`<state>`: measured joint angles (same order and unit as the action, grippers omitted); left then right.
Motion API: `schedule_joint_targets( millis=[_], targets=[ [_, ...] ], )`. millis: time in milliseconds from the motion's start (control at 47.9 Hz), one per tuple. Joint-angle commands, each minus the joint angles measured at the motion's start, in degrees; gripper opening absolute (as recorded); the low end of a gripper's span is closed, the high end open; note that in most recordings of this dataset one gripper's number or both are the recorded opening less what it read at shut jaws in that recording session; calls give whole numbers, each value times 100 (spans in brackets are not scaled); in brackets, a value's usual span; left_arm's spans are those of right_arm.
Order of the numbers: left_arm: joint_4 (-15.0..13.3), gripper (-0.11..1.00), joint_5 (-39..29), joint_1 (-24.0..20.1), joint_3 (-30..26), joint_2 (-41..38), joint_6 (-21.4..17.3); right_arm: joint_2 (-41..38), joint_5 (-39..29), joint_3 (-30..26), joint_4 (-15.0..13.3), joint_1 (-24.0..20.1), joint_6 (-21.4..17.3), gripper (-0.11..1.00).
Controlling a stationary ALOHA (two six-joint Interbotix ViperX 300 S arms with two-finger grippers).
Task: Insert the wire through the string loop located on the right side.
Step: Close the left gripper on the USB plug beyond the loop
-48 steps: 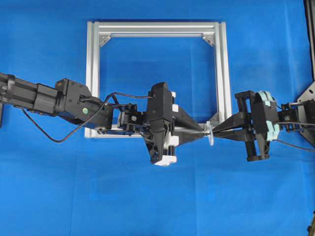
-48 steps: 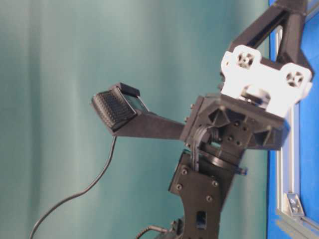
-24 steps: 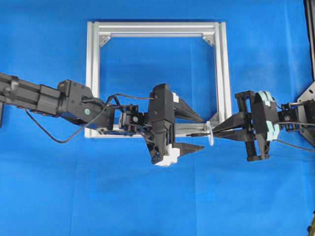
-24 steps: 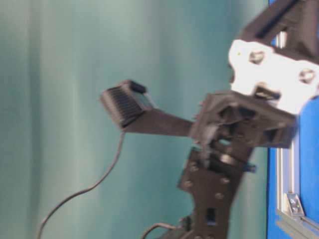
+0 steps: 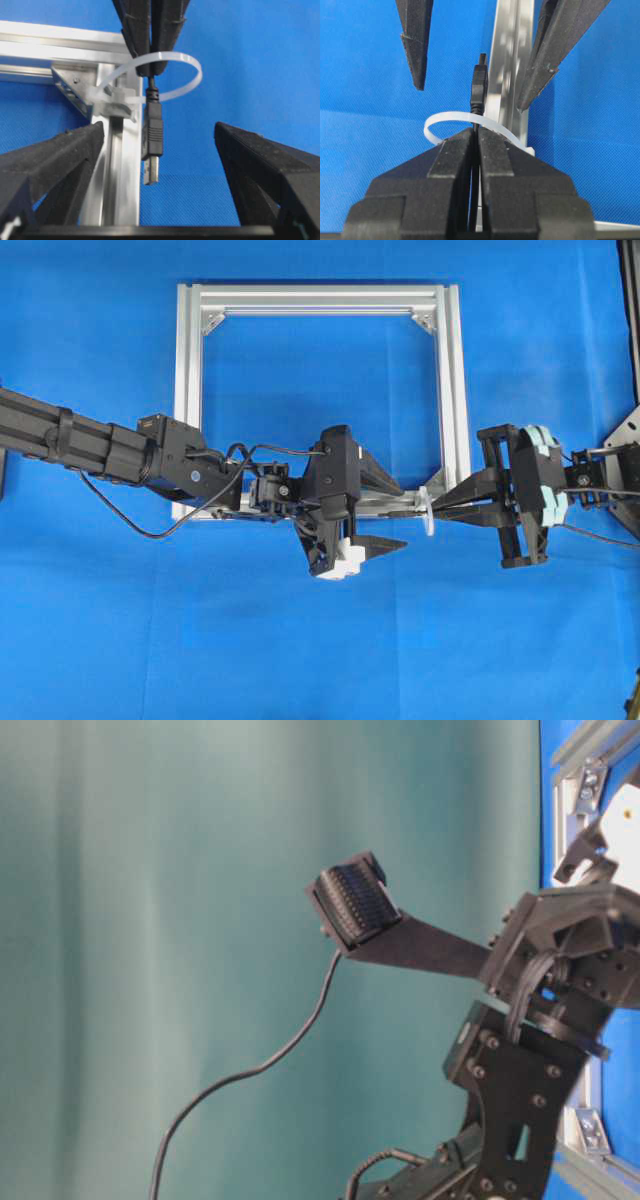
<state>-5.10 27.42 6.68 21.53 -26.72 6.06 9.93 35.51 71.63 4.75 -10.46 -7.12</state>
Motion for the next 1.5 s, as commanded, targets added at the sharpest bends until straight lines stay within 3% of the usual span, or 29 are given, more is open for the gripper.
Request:
schedule_joint_targets(
  millis=[0, 1002, 1085, 1294, 1482],
  targets=[
    [18, 86, 44, -18, -97, 114, -9, 26, 62, -88, 9, 9, 9, -4],
    [18, 82, 132, -35, -149, 105, -9, 26, 53, -88, 9, 9, 9, -4],
    [18, 69, 211, -35, -158, 97, -18, 26, 53, -88, 9, 9, 18, -4],
    [18, 10, 167, -35, -97, 105, -105, 26, 62, -88, 0, 9, 18, -4],
    [18, 8, 132, -35, -105, 114, -114, 26, 53, -88, 0, 9, 18, -4]
  ],
)
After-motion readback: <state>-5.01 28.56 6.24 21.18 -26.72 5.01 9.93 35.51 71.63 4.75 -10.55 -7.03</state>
